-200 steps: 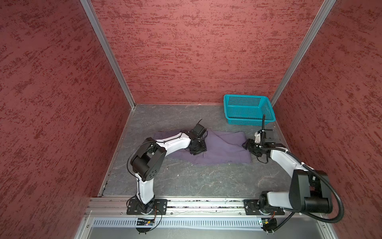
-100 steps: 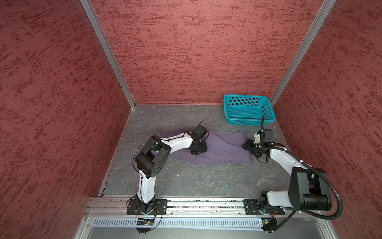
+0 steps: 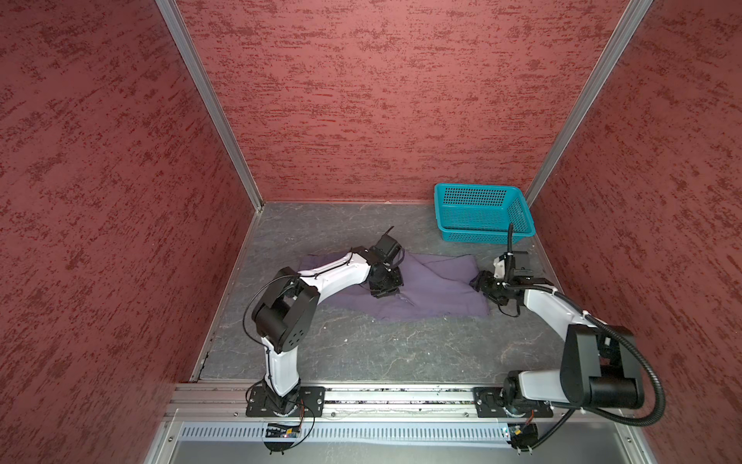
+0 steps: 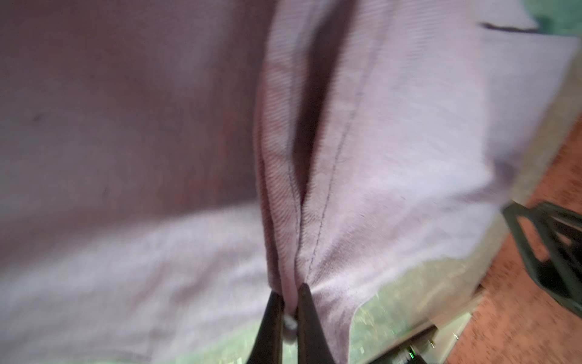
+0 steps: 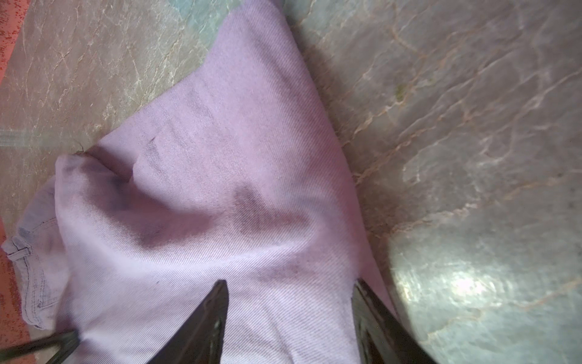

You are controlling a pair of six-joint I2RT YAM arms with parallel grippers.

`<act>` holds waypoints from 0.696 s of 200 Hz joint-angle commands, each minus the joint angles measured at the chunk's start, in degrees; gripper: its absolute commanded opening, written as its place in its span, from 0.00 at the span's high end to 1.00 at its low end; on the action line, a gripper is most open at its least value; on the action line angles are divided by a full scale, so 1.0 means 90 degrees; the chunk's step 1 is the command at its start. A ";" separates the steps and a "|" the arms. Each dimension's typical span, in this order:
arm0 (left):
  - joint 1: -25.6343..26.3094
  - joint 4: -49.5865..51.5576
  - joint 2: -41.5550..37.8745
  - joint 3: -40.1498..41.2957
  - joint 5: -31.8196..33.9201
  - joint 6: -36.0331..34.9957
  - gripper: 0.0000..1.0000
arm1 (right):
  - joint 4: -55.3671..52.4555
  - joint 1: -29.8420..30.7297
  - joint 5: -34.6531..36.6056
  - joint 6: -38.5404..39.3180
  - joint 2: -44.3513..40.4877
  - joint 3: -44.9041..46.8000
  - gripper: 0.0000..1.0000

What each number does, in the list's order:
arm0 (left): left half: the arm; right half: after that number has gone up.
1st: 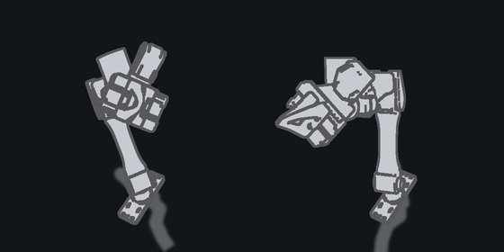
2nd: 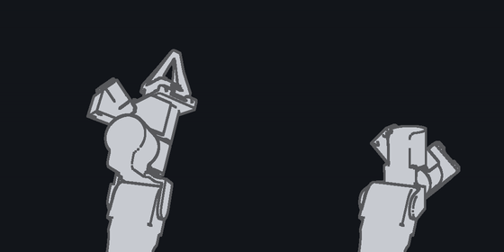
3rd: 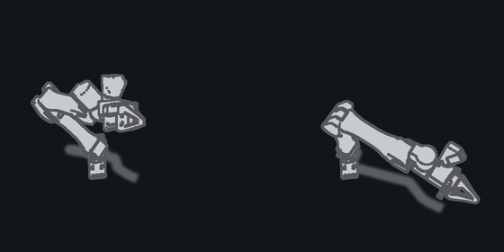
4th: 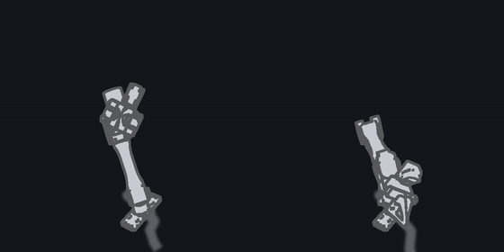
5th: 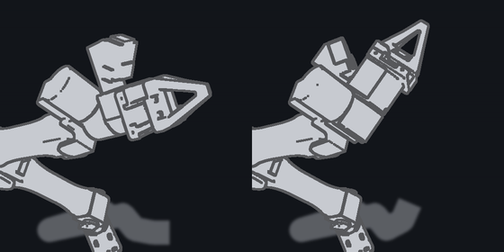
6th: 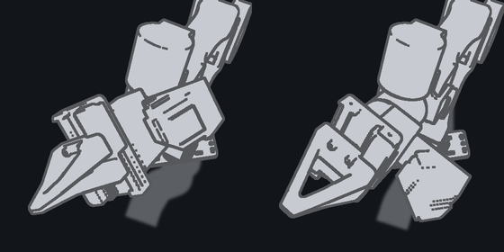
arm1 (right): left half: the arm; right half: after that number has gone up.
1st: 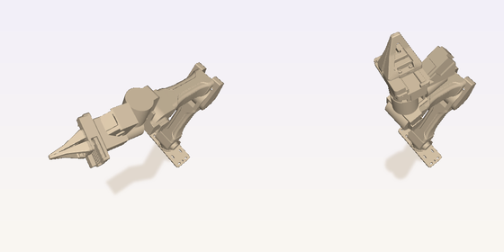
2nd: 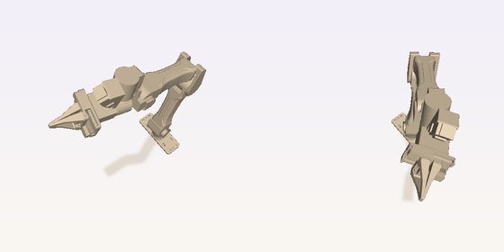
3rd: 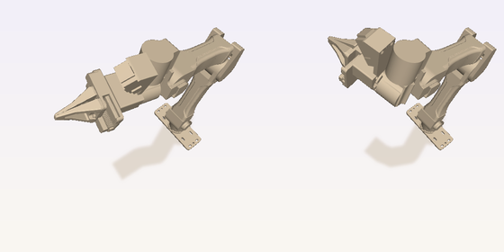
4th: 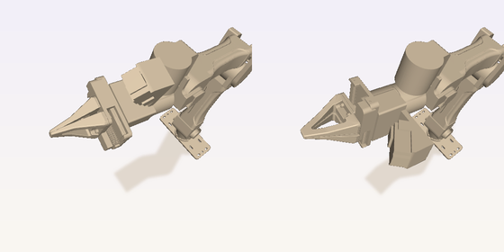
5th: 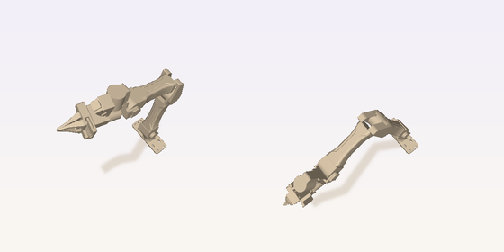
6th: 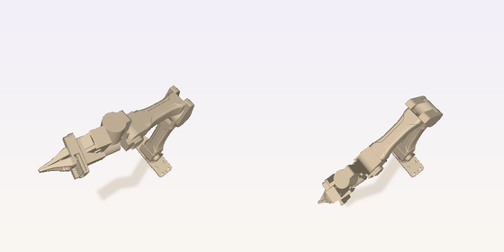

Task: Fold and stack the trousers
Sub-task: Smooth out the trousers at the center of the table.

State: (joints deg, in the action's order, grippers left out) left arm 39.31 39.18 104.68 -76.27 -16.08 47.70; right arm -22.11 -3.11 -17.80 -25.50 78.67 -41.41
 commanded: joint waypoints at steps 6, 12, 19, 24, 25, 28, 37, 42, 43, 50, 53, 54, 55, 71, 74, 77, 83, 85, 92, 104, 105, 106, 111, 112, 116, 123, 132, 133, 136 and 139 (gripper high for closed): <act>0.0026 0.0812 -0.0526 0.0177 -0.0168 -0.0001 1.00 | 0.0214 -0.0005 -0.0071 -0.0069 0.0011 0.0027 0.37; 0.0052 0.0799 -0.0592 0.0285 -0.0167 0.0037 1.00 | 0.0247 -0.0006 -0.0100 -0.0103 -0.0001 0.0035 0.37; 0.0077 0.0748 -0.0634 0.0442 -0.0154 0.0095 1.00 | 0.0277 -0.0010 -0.0102 -0.0163 -0.0028 0.0032 0.37; 0.0082 0.0694 -0.0645 0.0560 -0.0143 0.0128 1.00 | 0.0302 -0.0012 -0.0096 -0.0170 -0.0054 0.0047 0.37; 0.0084 0.0685 -0.0645 0.0572 -0.0135 0.0139 1.00 | 0.0305 -0.0009 -0.0089 -0.0167 -0.0057 0.0044 0.37; 0.0083 0.0648 -0.0645 0.0648 -0.0135 0.0167 1.00 | 0.0311 -0.0006 -0.0086 -0.0174 -0.0066 0.0043 0.37; 0.0069 0.0487 -0.0610 0.0924 -0.0146 0.0270 1.00 | 0.0299 -0.0009 -0.0080 -0.0175 -0.0080 0.0030 0.37; 0.0048 0.0362 -0.0585 0.1048 -0.0149 0.0321 0.99 | 0.0289 -0.0006 -0.0072 -0.0166 -0.0085 0.0010 0.37; 0.0047 0.0334 -0.0576 0.1094 -0.0148 0.0328 0.99 | 0.0289 -0.0006 -0.0077 -0.0165 -0.0087 0.0005 0.37; 0.0014 0.0139 -0.0529 0.1308 -0.0134 0.0402 0.98 | 0.0265 -0.0005 -0.0070 -0.0162 -0.0085 -0.0012 0.36; -0.0013 0.0069 -0.0495 0.1390 -0.0127 0.0416 0.96 | 0.0254 -0.0005 -0.0068 -0.0149 -0.0080 -0.0009 0.36; -0.0022 0.0041 -0.0482 0.1412 -0.0123 0.0429 0.95 | 0.0252 -0.0010 -0.0065 -0.0147 -0.0085 -0.0014 0.36; -0.0027 0.0017 -0.0471 0.1437 -0.0120 0.0435 0.94 | 0.0246 -0.0008 -0.0064 -0.0142 -0.0082 -0.0021 0.36; -0.0208 -0.0297 -0.0249 0.1689 -0.0161 0.0551 0.63 | 0.0158 -0.0005 -0.0034 -0.0106 -0.0103 -0.0050 0.35; -0.0248 -0.0328 -0.0210 0.1697 -0.0178 0.0559 0.58 | 0.0156 -0.0005 -0.0025 -0.0089 -0.0106 -0.0049 0.34; -0.0272 -0.0345 -0.0182 0.1711 -0.0198 0.0566 0.56 | 0.0145 -0.0008 -0.0014 -0.0080 -0.0113 -0.0051 0.34; -0.0314 -0.0377 -0.0145 0.1699 -0.0211 0.0568 0.54 | 0.0116 -0.0007 0.0004 -0.0061 -0.0126 -0.0045 0.33; -0.0320 -0.0386 -0.0142 0.1685 -0.0219 0.0559 0.54 | 0.0106 -0.0006 0.0015 -0.0051 -0.0133 -0.0039 0.33; -0.0343 -0.0344 -0.0144 0.1599 -0.0213 0.0522 0.52 | 0.0086 -0.0005 0.0030 -0.0028 -0.0162 -0.0029 0.32; -0.0372 -0.0117 -0.0183 0.1315 -0.0103 0.0367 0.49 | 0.0077 -0.0006 0.0044 -0.0010 -0.0192 0.0041 0.31; -0.0378 -0.0087 -0.0185 0.1286 -0.0086 0.0351 0.49 | 0.0080 -0.0006 0.0044 -0.0009 -0.0199 0.0050 0.31; -0.0386 -0.0057 -0.0190 0.1252 -0.0073 0.0343 0.49 | 0.0083 -0.0006 0.0044 -0.0009 -0.0198 0.0060 0.31; -0.0395 0.0072 -0.0212 0.1100 0.0000 0.0264 0.48 | 0.0106 -0.0006 0.0028 -0.0009 -0.0202 0.0098 0.31; -0.0399 0.0101 -0.0218 0.1067 0.0024 0.0240 0.48 | 0.0106 -0.0006 0.0026 -0.0016 -0.0204 0.0108 0.31; -0.0408 0.0200 -0.0243 0.0944 0.0104 0.0171 0.48 | 0.0133 -0.0006 0.0002 -0.0018 -0.0198 0.0137 0.30; -0.0434 0.0335 -0.0273 0.0726 0.0219 0.0053 0.47 | 0.0182 -0.0013 -0.0027 -0.0042 -0.0188 0.0206 0.30; -0.0477 0.0442 -0.0293 0.0499 0.0321 -0.0072 0.45 | 0.0254 -0.0006 -0.0077 -0.0085 -0.0137 0.0297 0.30; -0.0479 0.0451 -0.0298 0.0473 0.0326 -0.0084 0.45 | 0.0267 -0.0006 -0.0080 -0.0086 -0.0133 0.0305 0.30; -0.0495 0.0475 -0.0295 0.0405 0.0351 -0.0113 0.44 | 0.0296 -0.0006 -0.0102 -0.0099 -0.0102 0.0335 0.30; -0.0517 0.0492 -0.0290 0.0352 0.0368 -0.0146 0.43 | 0.0327 -0.0005 -0.0129 -0.0111 -0.0086 0.0364 0.30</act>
State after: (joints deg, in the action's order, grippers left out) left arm 35.62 40.93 102.24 -67.96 -16.64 50.11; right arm -20.84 -3.11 -17.85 -26.55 77.89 -40.23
